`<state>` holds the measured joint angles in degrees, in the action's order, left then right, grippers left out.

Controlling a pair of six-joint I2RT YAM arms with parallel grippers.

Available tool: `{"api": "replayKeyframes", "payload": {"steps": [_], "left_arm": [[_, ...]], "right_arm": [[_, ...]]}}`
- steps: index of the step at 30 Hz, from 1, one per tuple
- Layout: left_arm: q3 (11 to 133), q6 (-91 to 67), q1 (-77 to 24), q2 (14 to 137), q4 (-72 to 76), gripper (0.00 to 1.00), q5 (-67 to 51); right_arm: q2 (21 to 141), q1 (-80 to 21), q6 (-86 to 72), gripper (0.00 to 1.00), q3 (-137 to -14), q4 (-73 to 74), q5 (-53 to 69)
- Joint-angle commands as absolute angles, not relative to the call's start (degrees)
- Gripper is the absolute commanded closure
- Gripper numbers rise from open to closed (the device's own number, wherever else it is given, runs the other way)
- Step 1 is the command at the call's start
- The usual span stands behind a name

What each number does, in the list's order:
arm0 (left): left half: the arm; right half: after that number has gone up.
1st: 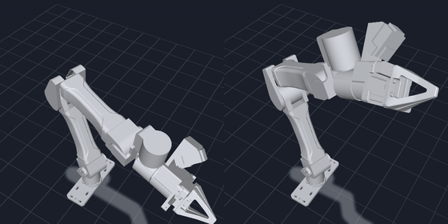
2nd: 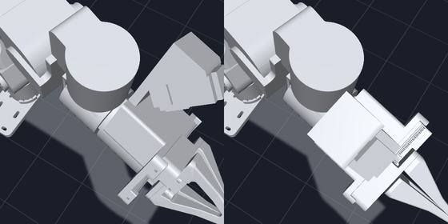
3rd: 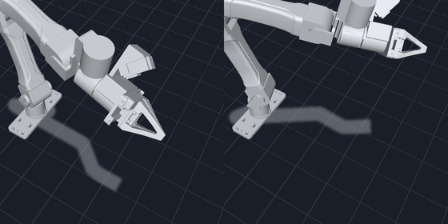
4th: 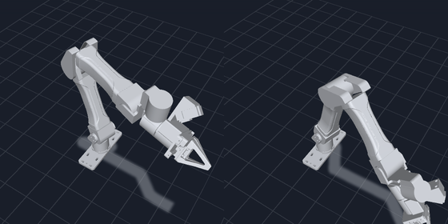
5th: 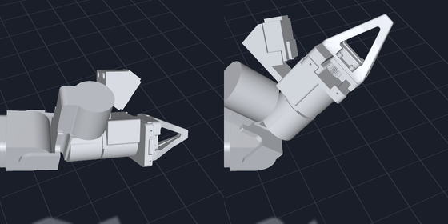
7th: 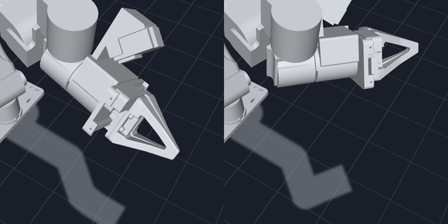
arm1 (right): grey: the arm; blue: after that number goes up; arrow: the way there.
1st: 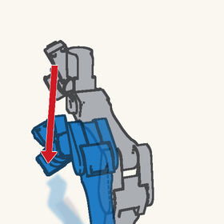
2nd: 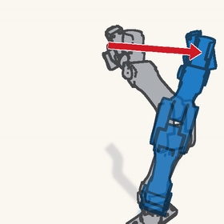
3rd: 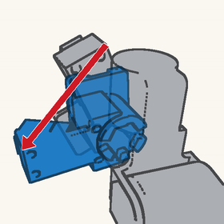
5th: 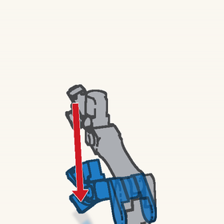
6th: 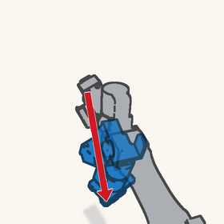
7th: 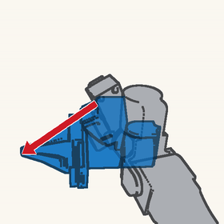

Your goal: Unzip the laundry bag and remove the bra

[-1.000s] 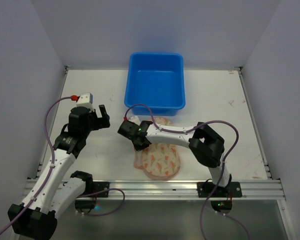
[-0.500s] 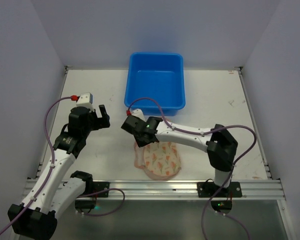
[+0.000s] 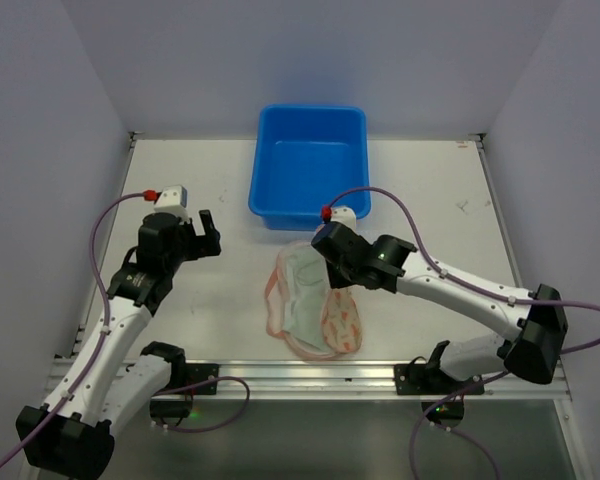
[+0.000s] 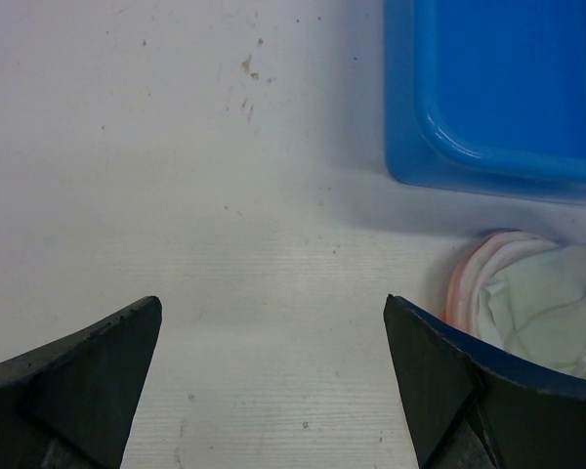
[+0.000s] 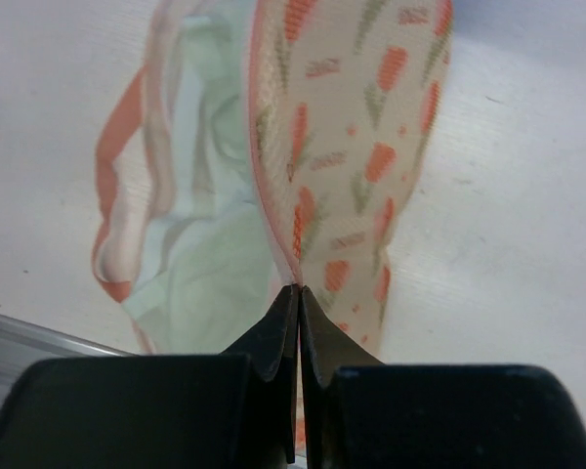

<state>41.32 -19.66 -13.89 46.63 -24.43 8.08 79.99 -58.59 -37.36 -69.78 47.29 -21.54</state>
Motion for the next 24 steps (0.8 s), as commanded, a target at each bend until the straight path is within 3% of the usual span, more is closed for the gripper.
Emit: {"api": "replayKeyframes", "payload": {"steps": [1, 8, 15, 22, 24], "left_arm": [[40.78, -17.84, -13.54, 47.02, -21.45, 0.00, 6.95], [40.61, -17.49, -13.54, 47.72, -21.09, 0.00, 5.19], [40.43, -17.05, -13.54, 48.43, -20.48, 0.00, 3.43], [40.25, -16.52, -13.54, 49.22, -20.04, 0.00, 0.36], [40.17, -16.52, -13.54, 50.09, -19.78, 0.00, -0.78]], "right_arm": [[74.11, -55.12, -39.63, 1.00, -64.61, 48.52, -22.77], [64.78, -50.19, -39.81, 0.99, -56.18, 48.60, -23.12], [59.51, -44.83, -39.46, 0.91, -53.00, 50.27, -23.55], [56.61, -37.45, -38.32, 0.65, -53.44, 53.52, -26.45], [55.11, -35.87, -37.97, 0.51, -54.23, 54.14, -26.80]]}}
